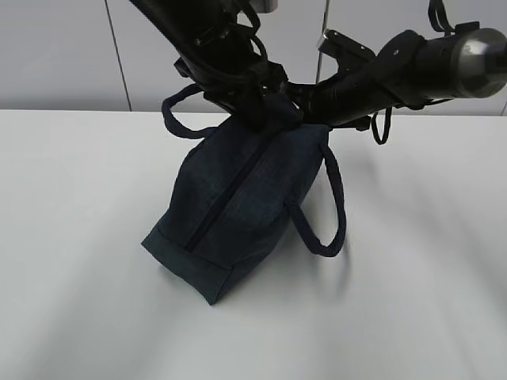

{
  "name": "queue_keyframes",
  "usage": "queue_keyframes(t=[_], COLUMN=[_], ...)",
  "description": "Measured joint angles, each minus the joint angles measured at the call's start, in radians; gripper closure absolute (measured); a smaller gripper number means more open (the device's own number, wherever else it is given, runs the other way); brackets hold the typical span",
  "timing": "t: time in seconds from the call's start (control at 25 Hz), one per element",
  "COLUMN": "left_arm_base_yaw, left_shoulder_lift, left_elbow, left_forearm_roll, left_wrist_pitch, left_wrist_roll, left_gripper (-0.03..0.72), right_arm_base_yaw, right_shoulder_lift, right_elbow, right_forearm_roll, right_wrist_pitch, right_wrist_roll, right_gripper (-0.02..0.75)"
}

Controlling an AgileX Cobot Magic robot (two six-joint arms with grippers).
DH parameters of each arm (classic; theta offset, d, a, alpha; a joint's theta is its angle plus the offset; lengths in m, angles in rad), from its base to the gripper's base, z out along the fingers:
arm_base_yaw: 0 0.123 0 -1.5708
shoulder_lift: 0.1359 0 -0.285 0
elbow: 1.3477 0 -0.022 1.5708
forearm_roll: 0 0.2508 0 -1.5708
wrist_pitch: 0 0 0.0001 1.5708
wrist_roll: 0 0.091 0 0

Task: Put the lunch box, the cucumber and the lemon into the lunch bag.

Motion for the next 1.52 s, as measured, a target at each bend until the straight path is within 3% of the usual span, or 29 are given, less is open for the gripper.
queue_keyframes(t=[0.32, 1.32, 1.4, 1.52], left_arm_base_yaw=[0.0, 0.0, 0.0, 0.0], left_shoulder_lift=[-0.008, -0.01, -0.01, -0.01], left_elbow=[0.0, 0.0, 0.0, 0.0], left_forearm_roll=[0.007, -0.02, -0.02, -0.026], left_wrist_pitch=[0.01, 0.017, 0.02, 0.028], left_wrist_roll=[0.0, 0.002, 0.002, 0.004], left_gripper=[0.697, 0.697, 0.697, 0.697], right_arm_base_yaw=[-0.008, -0.012, -0.012, -0.012], right_shoulder_lift=[0.004, 0.022, 0.022, 0.022], right_elbow=[-0.025, -0.09, -0.098, -0.1], right_forearm_roll=[0.047, 0.04, 0.028, 0.023], right_wrist_pitch=[0.05, 0.103, 0.11, 0.114], right_wrist_roll=[0.0, -0.042, -0.044, -0.046], right_gripper=[0.738, 0.736, 0.716, 0.616])
